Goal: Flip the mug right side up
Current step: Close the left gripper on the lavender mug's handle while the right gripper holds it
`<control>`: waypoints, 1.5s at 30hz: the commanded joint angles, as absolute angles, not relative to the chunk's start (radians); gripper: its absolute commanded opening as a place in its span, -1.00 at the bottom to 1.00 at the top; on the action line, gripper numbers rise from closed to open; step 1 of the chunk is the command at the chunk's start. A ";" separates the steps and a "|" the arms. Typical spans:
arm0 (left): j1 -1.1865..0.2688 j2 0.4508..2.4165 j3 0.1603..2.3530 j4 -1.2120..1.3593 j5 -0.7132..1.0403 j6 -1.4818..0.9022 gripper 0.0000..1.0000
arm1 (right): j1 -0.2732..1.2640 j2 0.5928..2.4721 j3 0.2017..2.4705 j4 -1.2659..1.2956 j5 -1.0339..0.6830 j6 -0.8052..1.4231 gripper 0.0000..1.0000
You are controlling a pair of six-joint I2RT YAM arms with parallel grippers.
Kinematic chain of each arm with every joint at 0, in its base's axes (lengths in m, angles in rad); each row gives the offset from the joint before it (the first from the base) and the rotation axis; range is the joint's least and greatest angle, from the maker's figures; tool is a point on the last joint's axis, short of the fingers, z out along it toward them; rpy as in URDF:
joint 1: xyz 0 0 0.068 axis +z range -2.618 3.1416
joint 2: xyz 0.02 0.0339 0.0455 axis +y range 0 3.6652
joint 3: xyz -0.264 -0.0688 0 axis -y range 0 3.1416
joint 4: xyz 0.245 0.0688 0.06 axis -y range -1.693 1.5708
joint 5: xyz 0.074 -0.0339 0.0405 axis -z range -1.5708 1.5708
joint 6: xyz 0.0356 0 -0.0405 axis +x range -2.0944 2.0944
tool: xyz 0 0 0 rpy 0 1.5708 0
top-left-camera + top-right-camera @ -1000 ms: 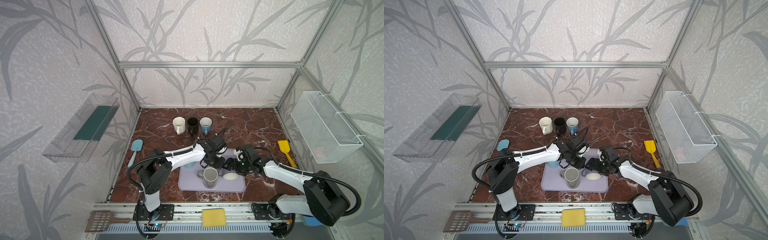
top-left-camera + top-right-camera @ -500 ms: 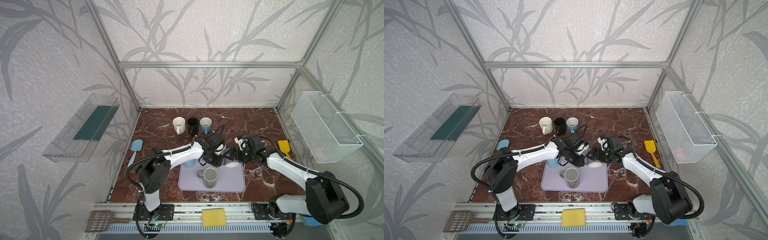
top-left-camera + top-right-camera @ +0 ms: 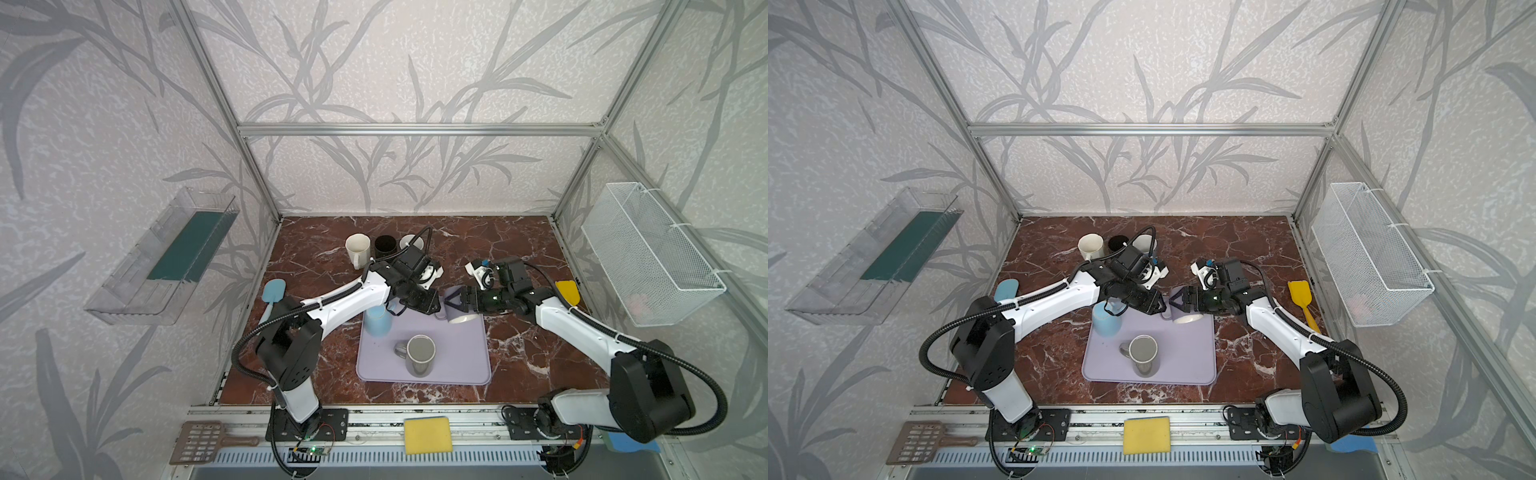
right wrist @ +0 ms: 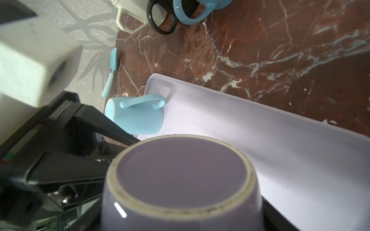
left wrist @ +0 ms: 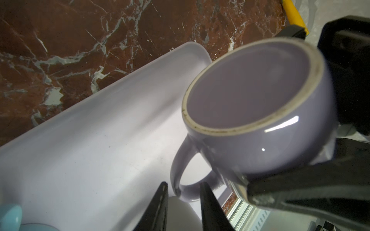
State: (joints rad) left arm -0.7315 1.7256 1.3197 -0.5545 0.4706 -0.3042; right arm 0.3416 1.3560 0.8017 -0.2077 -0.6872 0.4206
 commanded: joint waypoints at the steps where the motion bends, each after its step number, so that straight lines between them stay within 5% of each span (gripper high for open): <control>1: -0.723 1.687 1.339 -0.545 0.518 -0.275 -0.35 | 0.333 1.357 0.851 -0.160 -0.780 0.386 -0.04; 4: -0.716 1.678 1.332 -0.536 0.534 -0.276 -0.07 | 0.328 1.358 0.864 -0.153 -0.814 0.373 -0.05; 15: -0.682 1.626 1.261 -0.424 0.657 -0.326 -0.01 | 0.324 1.341 0.873 -0.077 -0.940 0.371 -0.05; 40: -0.591 1.526 1.074 0.070 0.962 -0.579 -0.53 | 0.325 1.353 0.865 0.050 -1.167 0.344 -0.07; 45: -0.578 1.511 1.025 0.203 0.999 -0.653 -0.51 | 0.326 1.358 0.865 0.066 -1.186 0.344 -0.08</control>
